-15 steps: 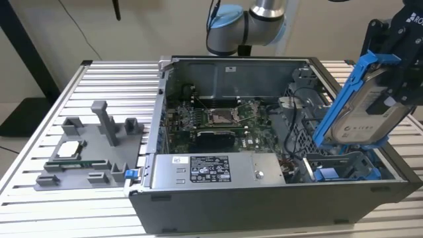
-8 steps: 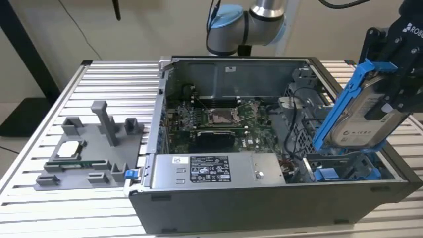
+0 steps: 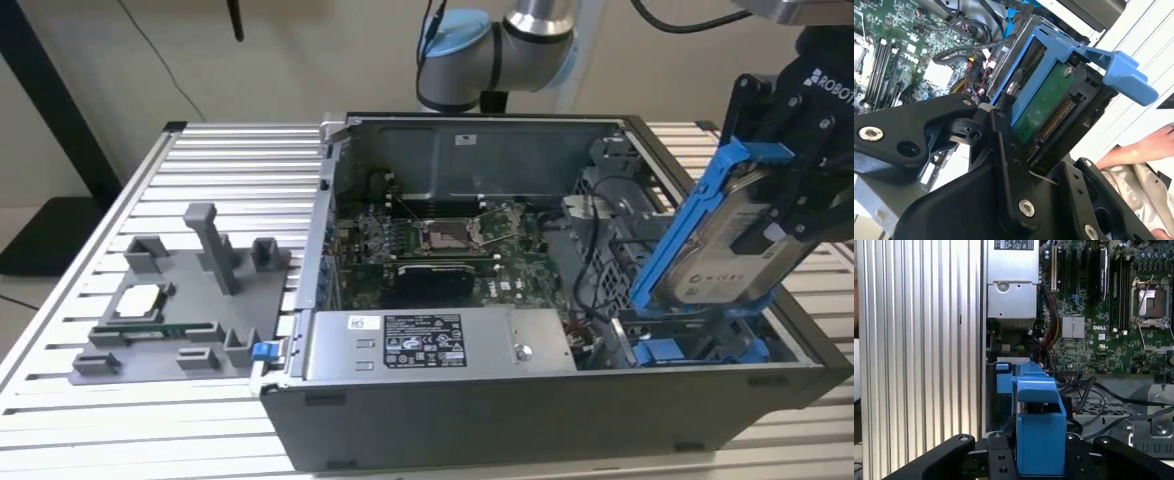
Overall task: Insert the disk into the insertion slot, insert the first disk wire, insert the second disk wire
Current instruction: 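Insert the disk into the insertion slot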
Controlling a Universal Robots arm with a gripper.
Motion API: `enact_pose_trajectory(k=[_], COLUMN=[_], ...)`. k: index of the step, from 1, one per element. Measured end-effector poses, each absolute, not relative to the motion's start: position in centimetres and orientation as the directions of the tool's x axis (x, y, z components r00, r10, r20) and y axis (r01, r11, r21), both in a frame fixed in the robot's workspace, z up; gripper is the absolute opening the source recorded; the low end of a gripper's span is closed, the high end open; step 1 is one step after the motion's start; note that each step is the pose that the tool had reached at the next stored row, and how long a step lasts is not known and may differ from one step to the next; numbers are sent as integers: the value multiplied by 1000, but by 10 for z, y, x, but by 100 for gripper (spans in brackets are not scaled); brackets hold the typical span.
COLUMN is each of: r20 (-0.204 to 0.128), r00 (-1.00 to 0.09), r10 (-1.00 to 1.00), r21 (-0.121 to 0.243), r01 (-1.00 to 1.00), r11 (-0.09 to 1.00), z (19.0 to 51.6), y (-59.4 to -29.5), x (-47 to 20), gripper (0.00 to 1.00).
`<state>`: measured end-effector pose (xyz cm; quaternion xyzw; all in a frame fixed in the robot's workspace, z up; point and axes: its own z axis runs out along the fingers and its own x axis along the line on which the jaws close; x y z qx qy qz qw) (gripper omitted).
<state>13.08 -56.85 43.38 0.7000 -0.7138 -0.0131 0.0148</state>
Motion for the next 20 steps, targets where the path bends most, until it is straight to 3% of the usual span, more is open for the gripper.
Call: enact_pose_trajectory(k=[20], r20=[3], r00=[-19], r10=[-1000], r21=[39], r01=[-999], r11=[20], z=[405], y=[-569], x=[134], gripper=[0])
